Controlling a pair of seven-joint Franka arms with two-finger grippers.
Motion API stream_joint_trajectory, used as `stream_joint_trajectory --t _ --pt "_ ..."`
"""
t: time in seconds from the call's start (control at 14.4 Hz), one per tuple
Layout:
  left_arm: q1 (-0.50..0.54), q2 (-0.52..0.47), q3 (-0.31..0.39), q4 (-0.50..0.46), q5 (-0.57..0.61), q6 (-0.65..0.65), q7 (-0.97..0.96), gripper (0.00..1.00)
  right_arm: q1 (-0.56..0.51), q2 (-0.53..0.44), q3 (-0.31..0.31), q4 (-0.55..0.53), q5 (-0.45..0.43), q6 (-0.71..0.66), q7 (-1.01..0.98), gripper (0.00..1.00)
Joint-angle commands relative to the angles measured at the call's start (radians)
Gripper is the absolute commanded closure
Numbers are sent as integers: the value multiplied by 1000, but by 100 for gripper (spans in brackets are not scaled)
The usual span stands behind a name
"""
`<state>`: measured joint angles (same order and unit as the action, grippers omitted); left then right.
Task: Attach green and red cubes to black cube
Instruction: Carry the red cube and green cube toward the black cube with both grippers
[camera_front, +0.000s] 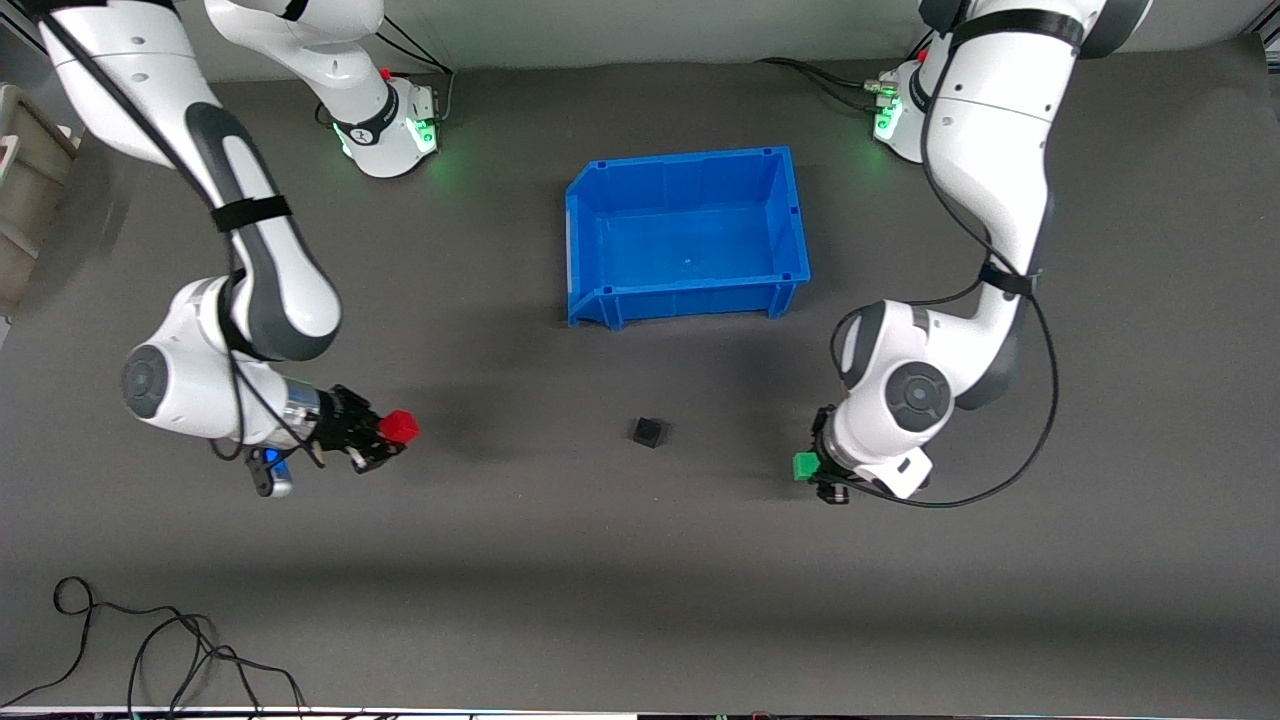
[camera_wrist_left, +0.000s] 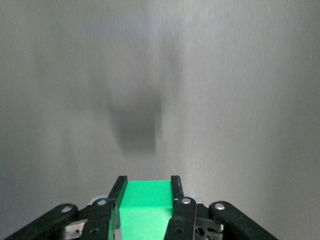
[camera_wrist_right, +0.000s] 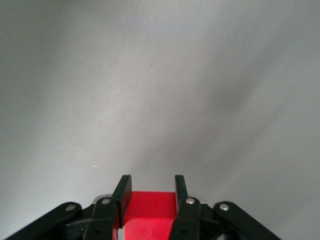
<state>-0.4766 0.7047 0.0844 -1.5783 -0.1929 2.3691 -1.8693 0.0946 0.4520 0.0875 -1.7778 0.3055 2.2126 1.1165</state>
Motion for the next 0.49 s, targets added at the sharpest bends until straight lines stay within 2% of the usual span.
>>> stream_joint_trajectory --t 0.0,0.21,0.42 --pt "-45 27 17 26 9 21 -59 100 95 95 -11 135 3 -16 268 100" --pt "-89 36 17 27 3 21 -73 100 177 175 -14 214 -60 -13 446 100" --pt "-140 90 6 75 3 21 -105 100 232 252 -14 285 -65 7 589 100"
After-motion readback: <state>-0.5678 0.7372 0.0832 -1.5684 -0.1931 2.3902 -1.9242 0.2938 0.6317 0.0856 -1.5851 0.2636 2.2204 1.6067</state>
